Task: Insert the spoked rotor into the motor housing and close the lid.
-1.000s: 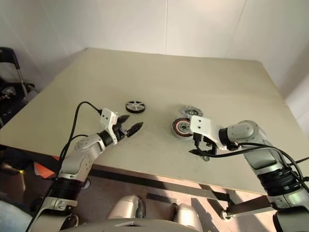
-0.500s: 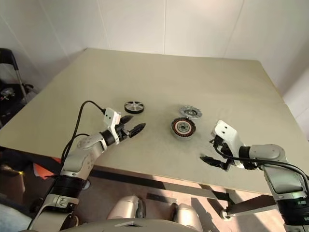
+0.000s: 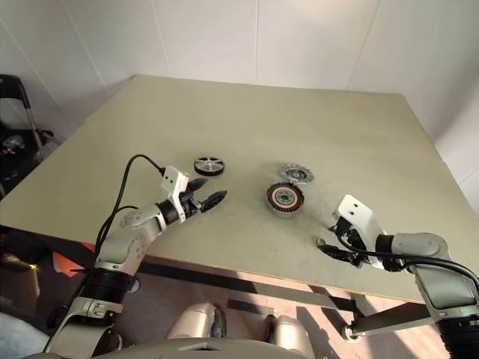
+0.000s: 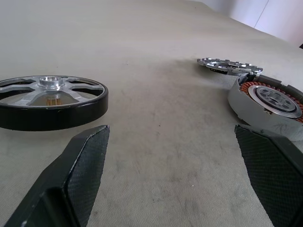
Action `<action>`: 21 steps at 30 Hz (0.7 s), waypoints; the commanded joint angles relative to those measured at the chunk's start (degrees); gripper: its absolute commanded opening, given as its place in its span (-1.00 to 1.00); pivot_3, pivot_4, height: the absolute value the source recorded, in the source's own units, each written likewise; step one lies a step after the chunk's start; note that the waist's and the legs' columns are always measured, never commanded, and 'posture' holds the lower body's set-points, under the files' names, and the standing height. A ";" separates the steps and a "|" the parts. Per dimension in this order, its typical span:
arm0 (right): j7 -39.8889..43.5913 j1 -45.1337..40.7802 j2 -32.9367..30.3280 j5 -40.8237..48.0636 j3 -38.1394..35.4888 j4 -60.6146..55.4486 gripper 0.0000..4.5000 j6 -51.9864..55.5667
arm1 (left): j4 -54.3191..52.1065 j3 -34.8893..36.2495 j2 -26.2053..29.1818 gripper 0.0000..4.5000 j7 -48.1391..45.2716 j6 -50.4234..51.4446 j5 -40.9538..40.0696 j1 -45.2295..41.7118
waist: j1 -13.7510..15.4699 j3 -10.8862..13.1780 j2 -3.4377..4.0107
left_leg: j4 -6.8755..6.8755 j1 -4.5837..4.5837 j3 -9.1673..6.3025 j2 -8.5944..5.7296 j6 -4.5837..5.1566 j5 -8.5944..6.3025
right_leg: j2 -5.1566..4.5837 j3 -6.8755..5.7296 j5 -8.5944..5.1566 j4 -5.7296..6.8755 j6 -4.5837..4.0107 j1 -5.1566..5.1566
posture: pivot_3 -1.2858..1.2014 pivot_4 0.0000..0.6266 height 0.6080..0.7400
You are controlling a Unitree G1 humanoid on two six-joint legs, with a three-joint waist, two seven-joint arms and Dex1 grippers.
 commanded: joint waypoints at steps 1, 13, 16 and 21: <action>-0.10 -0.53 -0.89 -0.81 0.99 1.14 -0.24 -1.59 | -0.91 0.40 0.52 1.00 -0.20 -0.39 0.28 -1.18 | -0.03 0.00 0.00 | -0.01 0.00 0.00 0.00 0.00 0.00 | 0.00 0.00 0.02 0.00 -0.03 0.00 | 0.03 -1.00 1.00; -1.71 -6.99 0.41 0.70 1.92 1.80 -0.71 0.08 | -0.62 0.75 0.51 1.00 -0.09 -0.53 0.47 -1.36 | -0.39 0.01 -0.01 | -0.01 0.22 0.00 0.00 -0.09 0.05 | 0.00 0.00 -0.12 -0.01 0.20 0.15 | 0.03 -1.00 1.00; -2.79 -11.60 2.09 2.16 2.45 0.20 -0.71 2.88 | -0.52 0.71 0.31 1.00 -0.05 -0.57 0.53 -1.47 | -0.61 0.01 0.02 | -0.01 0.19 0.00 0.01 -0.13 0.08 | 0.00 0.00 -0.11 0.02 0.20 0.09 | 0.03 -1.00 1.00; -4.31 -18.86 4.94 2.17 4.32 0.63 -0.71 5.18 | -0.35 0.73 0.11 1.00 0.00 -0.67 0.61 -1.67 | -0.45 0.00 0.04 | -0.12 0.10 0.00 0.00 -0.12 0.07 | 0.00 0.00 0.09 0.02 -0.16 -0.01 | 0.03 -1.00 1.00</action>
